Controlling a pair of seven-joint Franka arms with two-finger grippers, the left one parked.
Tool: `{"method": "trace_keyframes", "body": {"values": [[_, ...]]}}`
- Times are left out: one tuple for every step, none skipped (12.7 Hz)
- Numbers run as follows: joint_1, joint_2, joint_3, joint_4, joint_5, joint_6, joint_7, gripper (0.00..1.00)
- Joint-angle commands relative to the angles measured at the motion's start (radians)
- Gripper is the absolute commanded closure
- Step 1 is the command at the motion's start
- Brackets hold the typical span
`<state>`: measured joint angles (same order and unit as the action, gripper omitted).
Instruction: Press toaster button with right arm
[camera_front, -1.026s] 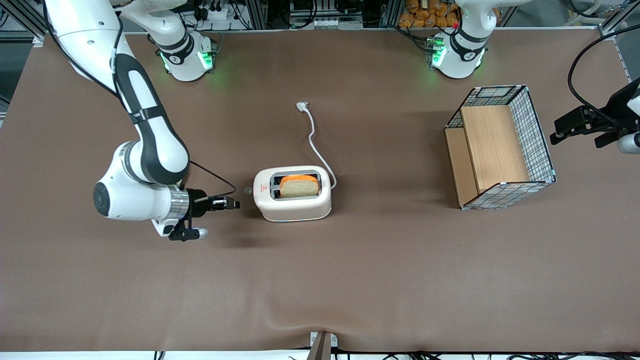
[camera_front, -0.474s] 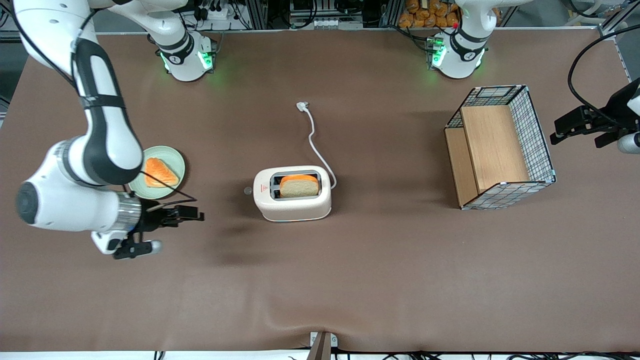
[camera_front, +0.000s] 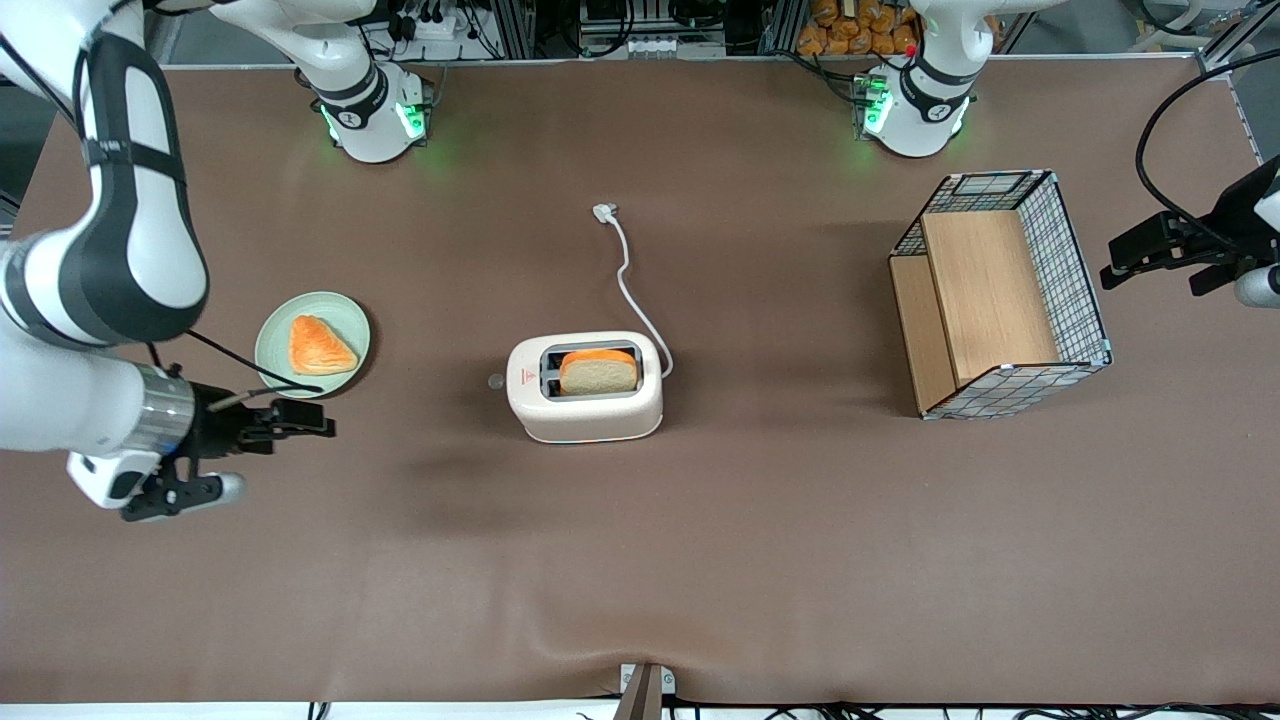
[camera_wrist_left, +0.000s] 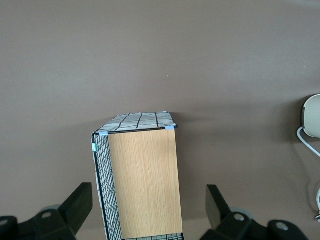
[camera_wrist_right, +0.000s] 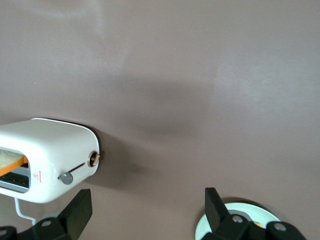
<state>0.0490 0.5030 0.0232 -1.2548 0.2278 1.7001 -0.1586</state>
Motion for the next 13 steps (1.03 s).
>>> {"method": "trace_keyframes", "body": {"values": [[-0.049, -0.061, 0.053, 0.000, -0.065, -0.022, 0.022, 0.00], [-0.048, -0.096, 0.053, 0.000, -0.094, -0.042, 0.027, 0.00], [-0.049, -0.136, 0.053, 0.000, -0.119, -0.090, 0.059, 0.00], [-0.049, -0.180, 0.053, 0.000, -0.134, -0.161, 0.106, 0.00], [-0.049, -0.226, 0.053, -0.005, -0.160, -0.209, 0.150, 0.00], [-0.049, -0.269, 0.055, -0.011, -0.192, -0.241, 0.200, 0.00], [-0.049, -0.299, 0.054, -0.021, -0.203, -0.285, 0.249, 0.00], [-0.054, -0.337, 0.049, -0.046, -0.205, -0.299, 0.258, 0.00], [-0.063, -0.397, 0.046, -0.114, -0.206, -0.286, 0.255, 0.00], [-0.066, -0.458, 0.038, -0.191, -0.211, -0.246, 0.242, 0.00], [-0.064, -0.500, 0.018, -0.243, -0.214, -0.222, 0.229, 0.00], [-0.064, -0.517, 0.015, -0.262, -0.216, -0.223, 0.225, 0.00], [-0.064, -0.529, 0.011, -0.282, -0.223, -0.221, 0.223, 0.00]]}}
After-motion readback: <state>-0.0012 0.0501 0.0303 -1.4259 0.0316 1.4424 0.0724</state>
